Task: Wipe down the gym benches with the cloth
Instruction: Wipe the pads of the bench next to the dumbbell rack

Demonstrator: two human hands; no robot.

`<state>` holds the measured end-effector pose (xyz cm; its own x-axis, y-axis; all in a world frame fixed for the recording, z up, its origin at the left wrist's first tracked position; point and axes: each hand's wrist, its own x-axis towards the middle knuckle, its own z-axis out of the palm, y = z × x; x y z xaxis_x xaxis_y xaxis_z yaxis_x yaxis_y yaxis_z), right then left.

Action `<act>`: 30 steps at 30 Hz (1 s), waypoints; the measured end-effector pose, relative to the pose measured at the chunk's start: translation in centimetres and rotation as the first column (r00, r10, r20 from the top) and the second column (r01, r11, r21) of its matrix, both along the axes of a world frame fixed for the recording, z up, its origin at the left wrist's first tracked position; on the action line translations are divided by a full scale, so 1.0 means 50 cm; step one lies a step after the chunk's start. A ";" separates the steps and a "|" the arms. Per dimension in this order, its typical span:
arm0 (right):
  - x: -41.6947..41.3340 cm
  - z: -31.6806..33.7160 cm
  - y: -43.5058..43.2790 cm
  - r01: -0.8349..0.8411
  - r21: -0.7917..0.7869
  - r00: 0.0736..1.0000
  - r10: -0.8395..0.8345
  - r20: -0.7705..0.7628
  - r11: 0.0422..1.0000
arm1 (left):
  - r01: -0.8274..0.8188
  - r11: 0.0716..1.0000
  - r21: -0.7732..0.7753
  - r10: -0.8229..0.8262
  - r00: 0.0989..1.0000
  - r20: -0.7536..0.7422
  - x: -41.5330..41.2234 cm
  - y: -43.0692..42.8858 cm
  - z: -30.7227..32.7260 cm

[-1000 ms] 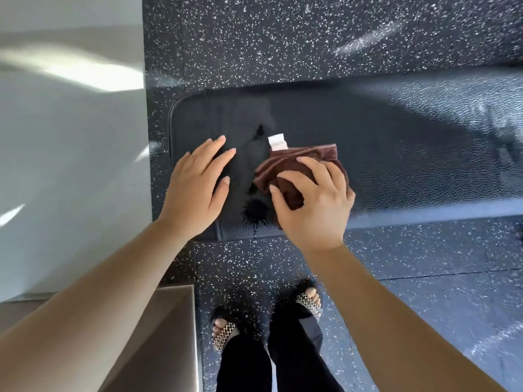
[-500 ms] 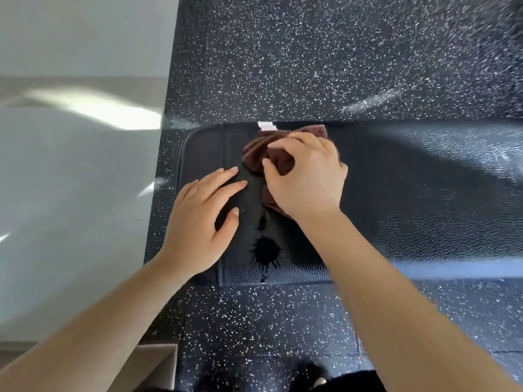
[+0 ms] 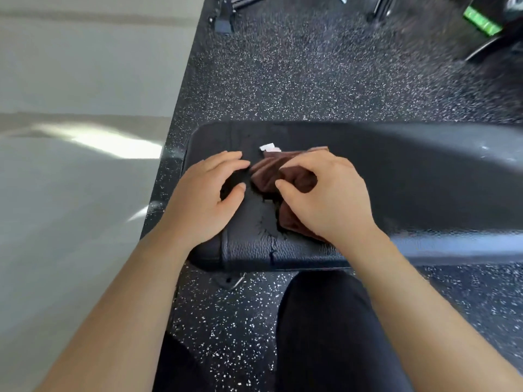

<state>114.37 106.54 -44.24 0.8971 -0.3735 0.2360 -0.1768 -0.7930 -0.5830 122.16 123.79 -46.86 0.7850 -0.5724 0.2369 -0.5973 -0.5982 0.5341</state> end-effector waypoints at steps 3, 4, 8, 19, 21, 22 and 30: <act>0.018 0.011 0.008 0.078 -0.006 0.996 -0.079 -0.045 0.997 | -0.049 0.999 0.014 0.049 0.999 -0.017 -0.007 0.005 0.004; 0.036 0.017 0.009 0.099 -0.020 0.992 -0.100 -0.072 0.995 | -0.055 0.998 0.026 0.056 0.998 -0.018 -0.006 0.003 0.007; 0.051 0.018 0.009 0.103 -0.012 0.991 -0.104 -0.079 0.995 | -0.039 0.999 0.024 0.039 0.999 -0.006 0.002 -0.016 0.018; -0.179 -0.030 -0.078 0.265 -0.060 0.945 -0.247 0.216 0.962 | 0.047 0.993 0.104 -0.048 0.999 0.002 -0.038 -0.066 0.024; -0.190 -0.042 -0.088 0.295 -0.060 0.919 -0.266 0.290 0.954 | 0.042 0.993 0.111 -0.043 0.999 0.002 -0.039 -0.066 0.025; -0.192 -0.047 -0.087 0.300 -0.056 0.910 -0.268 0.316 0.952 | 0.046 0.993 0.112 -0.047 0.999 0.001 -0.040 -0.064 0.026; -0.164 -0.068 0.066 0.144 -0.064 0.929 -0.113 0.353 0.987 | -0.004 0.996 0.089 0.002 1.000 0.014 -0.022 -0.012 0.025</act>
<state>106.15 109.86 -47.62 0.6989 -0.4439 0.5608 -0.0798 -0.8276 -0.5556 121.06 123.17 -45.59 0.7836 -0.5894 0.1963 -0.6027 -0.6448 0.4701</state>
